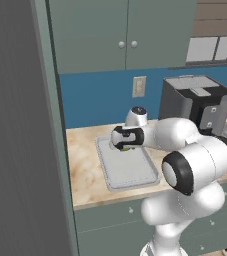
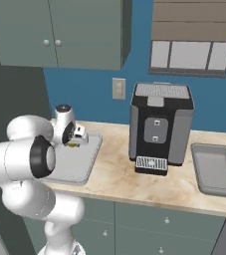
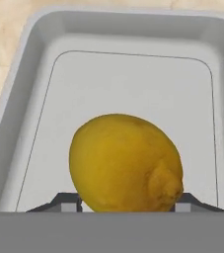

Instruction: Place one lemon and one steak in each tupperware on the nearby counter, to pack two identical lunches.

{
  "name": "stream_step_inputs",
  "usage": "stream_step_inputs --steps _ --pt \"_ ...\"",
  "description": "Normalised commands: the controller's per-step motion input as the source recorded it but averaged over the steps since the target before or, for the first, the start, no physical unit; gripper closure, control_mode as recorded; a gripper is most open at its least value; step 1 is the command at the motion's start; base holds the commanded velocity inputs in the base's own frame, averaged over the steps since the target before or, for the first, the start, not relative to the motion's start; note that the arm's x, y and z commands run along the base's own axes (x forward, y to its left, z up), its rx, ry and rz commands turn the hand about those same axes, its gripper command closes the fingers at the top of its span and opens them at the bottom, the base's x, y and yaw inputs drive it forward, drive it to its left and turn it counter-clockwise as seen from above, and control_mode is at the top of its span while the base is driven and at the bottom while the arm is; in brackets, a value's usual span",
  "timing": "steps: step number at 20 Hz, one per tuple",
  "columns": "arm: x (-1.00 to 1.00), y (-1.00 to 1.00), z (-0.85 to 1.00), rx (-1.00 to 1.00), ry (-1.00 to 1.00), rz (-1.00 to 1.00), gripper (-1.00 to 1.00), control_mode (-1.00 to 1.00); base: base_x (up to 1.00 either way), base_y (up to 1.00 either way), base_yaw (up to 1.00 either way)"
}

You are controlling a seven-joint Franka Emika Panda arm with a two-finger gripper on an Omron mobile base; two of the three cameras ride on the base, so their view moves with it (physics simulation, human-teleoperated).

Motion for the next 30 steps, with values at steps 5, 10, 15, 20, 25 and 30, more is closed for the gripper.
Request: stream_step_inputs --steps 5,10,15,20,25,30 --pt "0.27 0.04 -0.56 0.0 0.0 0.0 1.0 -1.0 0.0 0.0 0.0" --pt "0.22 0.0 -0.33 0.0 0.0 -0.01 -1.0 -1.0 0.0 0.0 0.0" --pt "-0.14 0.0 0.27 0.0 0.0 -0.05 -1.0 -1.0 0.0 0.0 0.0" --pt "-0.68 -0.12 0.79 0.0 0.0 -0.07 -1.0 -1.0 0.0 0.0 0.0" --pt "-0.91 -0.5 0.72 0.0 0.0 -0.13 -1.0 -1.0 0.0 0.0 0.0" --pt "-1.0 -0.49 0.77 0.0 0.0 -0.08 -1.0 -1.0 0.0 0.0 0.0"
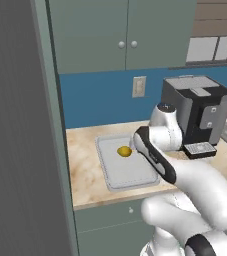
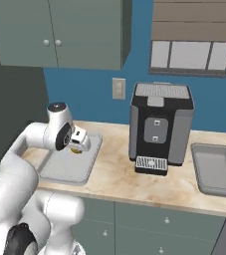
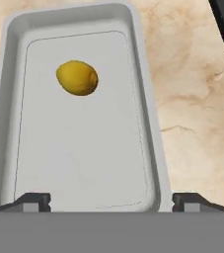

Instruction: Place one lemon and one steak in each tupperware on the nearby counter, to pack two identical lunches.

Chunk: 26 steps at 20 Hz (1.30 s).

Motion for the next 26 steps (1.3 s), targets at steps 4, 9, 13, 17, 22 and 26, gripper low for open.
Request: stream_step_inputs --steps 4,9,13,17,22,26 --pt "-0.96 -0.09 0.99 -0.01 -0.14 0.0 -1.0 -1.0 0.0 0.0 0.0" --pt "-0.85 -0.03 0.94 -0.01 -0.28 0.0 -1.0 -1.0 0.0 0.0 0.0" --pt "-0.56 0.0 1.0 -0.04 -0.24 0.0 -1.0 -1.0 0.0 0.0 0.0" --pt "-0.51 -0.09 1.0 -0.03 -0.09 0.0 -1.0 -1.0 0.0 0.0 0.0" --pt "-0.61 -0.21 0.31 0.0 0.03 0.0 -1.0 -1.0 0.0 0.0 0.0" --pt "-0.91 -0.01 -0.03 0.0 0.11 0.01 -1.0 -1.0 0.0 0.0 0.0"
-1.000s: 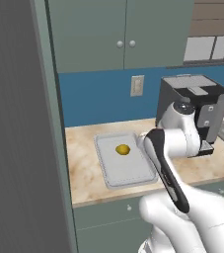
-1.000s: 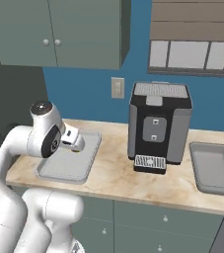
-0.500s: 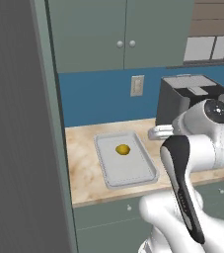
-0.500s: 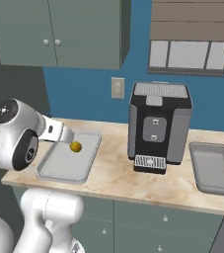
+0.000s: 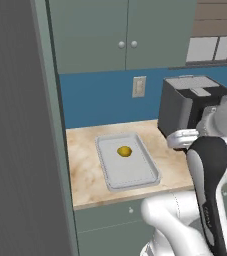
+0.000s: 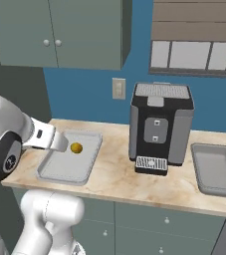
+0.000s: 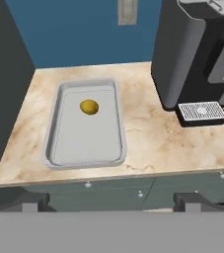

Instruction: Place one lemon and one steak in each tupperware on the nearby counter, to pack two identical lunches.

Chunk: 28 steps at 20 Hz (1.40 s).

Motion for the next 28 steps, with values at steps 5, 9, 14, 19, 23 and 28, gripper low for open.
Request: stream_step_inputs --steps 5,9,14,19,23,28 --pt "-0.51 0.0 -0.03 0.0 0.07 0.02 -1.0 1.0 -0.37 0.0 0.01" --pt "0.0 0.0 0.0 0.0 0.0 0.0 -1.0 1.0 -0.67 -0.15 0.13" --pt "0.0 0.0 0.0 0.0 0.0 0.0 -1.0 1.0 -0.54 -0.31 0.43" --pt "0.0 0.0 0.0 0.0 0.0 0.0 -1.0 1.0 -0.61 -0.45 0.59" --pt "0.0 0.0 0.0 0.0 0.0 0.0 -1.0 1.0 -0.86 -0.58 0.55" --pt "0.0 0.0 0.0 0.0 0.0 0.0 -1.0 1.0 -1.0 -0.42 0.52"
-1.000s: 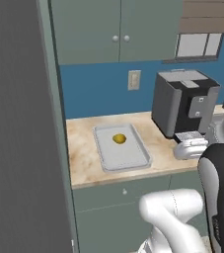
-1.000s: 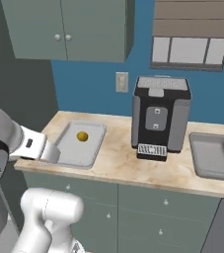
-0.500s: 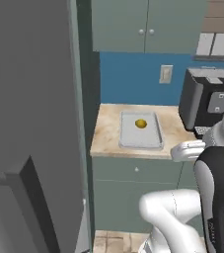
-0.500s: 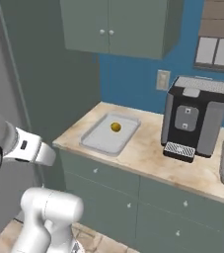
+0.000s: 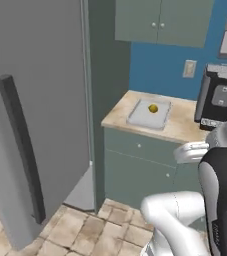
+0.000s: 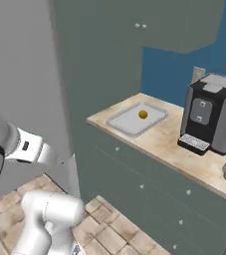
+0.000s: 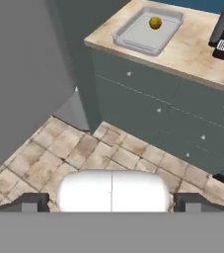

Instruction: Place one lemon and one steak in each tupperware on the nearby counter, to pack two identical lunches.

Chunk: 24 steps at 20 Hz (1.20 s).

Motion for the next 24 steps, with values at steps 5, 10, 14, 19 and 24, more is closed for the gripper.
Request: stream_step_inputs --steps 5,10,14,19,24 --pt "0.0 0.0 0.0 0.0 0.0 0.0 -1.0 1.0 -0.96 -0.04 0.57" --pt "0.0 0.0 0.0 0.0 0.0 0.0 -1.0 1.0 -0.73 0.17 0.66" --pt "0.0 0.0 0.0 0.0 0.0 0.0 -1.0 1.0 -0.43 0.36 0.74" --pt "0.0 0.0 0.0 0.0 0.0 0.0 -1.0 1.0 -0.18 0.36 0.77" --pt "0.0 0.0 0.0 0.0 0.0 0.0 -1.0 1.0 0.14 0.26 0.6"
